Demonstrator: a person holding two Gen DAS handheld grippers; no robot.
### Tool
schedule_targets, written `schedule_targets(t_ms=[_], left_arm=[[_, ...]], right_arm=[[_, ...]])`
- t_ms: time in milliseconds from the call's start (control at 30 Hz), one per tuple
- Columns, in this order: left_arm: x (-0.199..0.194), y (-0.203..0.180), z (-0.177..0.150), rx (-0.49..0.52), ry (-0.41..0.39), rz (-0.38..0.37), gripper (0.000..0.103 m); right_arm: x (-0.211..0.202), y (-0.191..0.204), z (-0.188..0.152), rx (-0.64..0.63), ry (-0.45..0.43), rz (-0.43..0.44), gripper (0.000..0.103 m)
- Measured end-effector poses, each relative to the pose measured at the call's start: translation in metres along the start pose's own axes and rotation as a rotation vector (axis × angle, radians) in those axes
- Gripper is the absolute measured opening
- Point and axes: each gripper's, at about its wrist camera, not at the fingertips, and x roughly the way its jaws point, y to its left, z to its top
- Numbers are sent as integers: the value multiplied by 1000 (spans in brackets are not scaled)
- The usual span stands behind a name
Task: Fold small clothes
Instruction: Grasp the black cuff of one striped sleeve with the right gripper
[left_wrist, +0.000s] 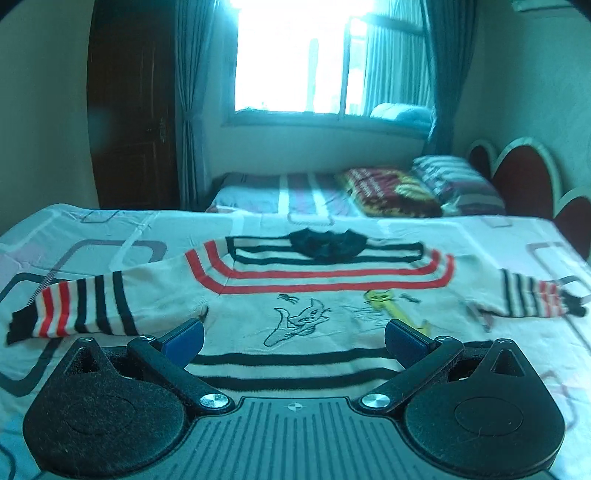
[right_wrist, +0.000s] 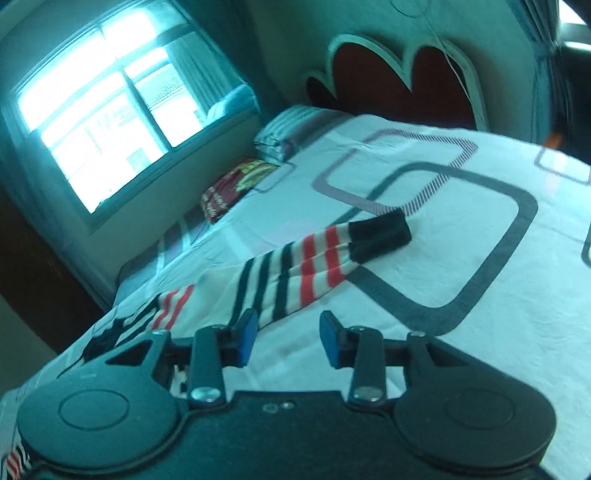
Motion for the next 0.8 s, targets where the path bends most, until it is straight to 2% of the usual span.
schedule_targets(t_ms=[167,267,433,500,567,667,800], left_arm=[[52,-11,-1,17,53,46,103],[76,-14,0,25,88,67,103],[103,-7,1,-4,119,107,103],[110,0,1,-24,135,134,103],[118,4,0,10,168,168,103],[125,14,-3,62,202,184,103],[123,38,-7,74,185,202,103]], right_arm=[[88,-49,10,203,45,1,36],[123,-63,6,283,56,23,38],[151,-60,8,291,15,46,35],[157,-60,13,311,7,40,30],[162,-62,19,335,7,15,17],[166,-53,25,290,1,-18,11],[160,-8,29,99,-34,-66,9]])
